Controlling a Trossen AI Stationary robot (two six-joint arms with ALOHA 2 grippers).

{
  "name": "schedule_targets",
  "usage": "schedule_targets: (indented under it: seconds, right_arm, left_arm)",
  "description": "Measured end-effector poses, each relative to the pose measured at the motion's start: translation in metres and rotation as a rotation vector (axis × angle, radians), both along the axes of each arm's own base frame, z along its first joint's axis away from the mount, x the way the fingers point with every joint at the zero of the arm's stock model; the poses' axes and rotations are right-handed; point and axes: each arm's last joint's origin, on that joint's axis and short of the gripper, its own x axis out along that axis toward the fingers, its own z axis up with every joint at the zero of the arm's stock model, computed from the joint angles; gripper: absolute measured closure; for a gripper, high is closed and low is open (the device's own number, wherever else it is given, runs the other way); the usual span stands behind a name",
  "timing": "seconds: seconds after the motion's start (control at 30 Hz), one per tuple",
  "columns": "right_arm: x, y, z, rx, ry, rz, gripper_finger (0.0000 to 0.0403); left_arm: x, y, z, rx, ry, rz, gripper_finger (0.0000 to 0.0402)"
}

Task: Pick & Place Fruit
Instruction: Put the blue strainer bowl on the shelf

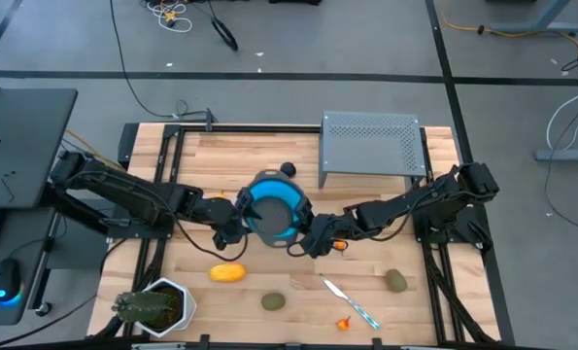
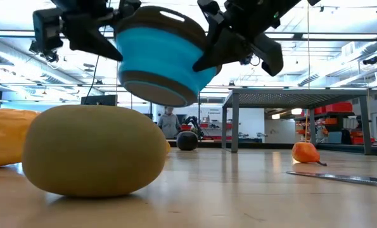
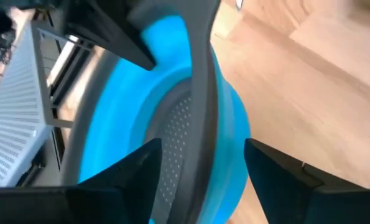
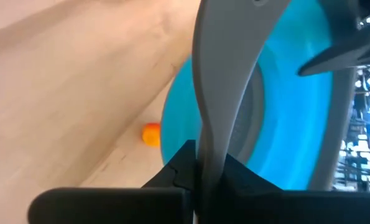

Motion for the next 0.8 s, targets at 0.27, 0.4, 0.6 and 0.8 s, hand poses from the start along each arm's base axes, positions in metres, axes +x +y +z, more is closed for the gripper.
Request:
schedule_targets:
  seconds: [0.27,0.4,0.6,0.8]
  right_arm:
    - [0.0,0.0,0.0,-0.018,0.011,0.054,0.0381]
    - [0.003,0.0,-0.003,-0.001,0.013,0.072,0.0381]
    - [0.009,0.001,-0.014,-0.027,0.014,0.054,0.0381]
    - [0.01,-0.001,-0.014,-0.035,0.016,0.052,0.0381]
  left_arm:
    - [-0.004,0.0,0.005,-0.086,-0.013,0.012,0.0145]
    - [0.001,-0.003,0.0,-0.146,-0.004,0.0,0.013]
    - [0.009,-0.004,-0.004,-0.149,-0.019,0.018,0.0102]
    - [0.009,-0.003,0.008,-0.228,-0.124,0.084,0.0088]
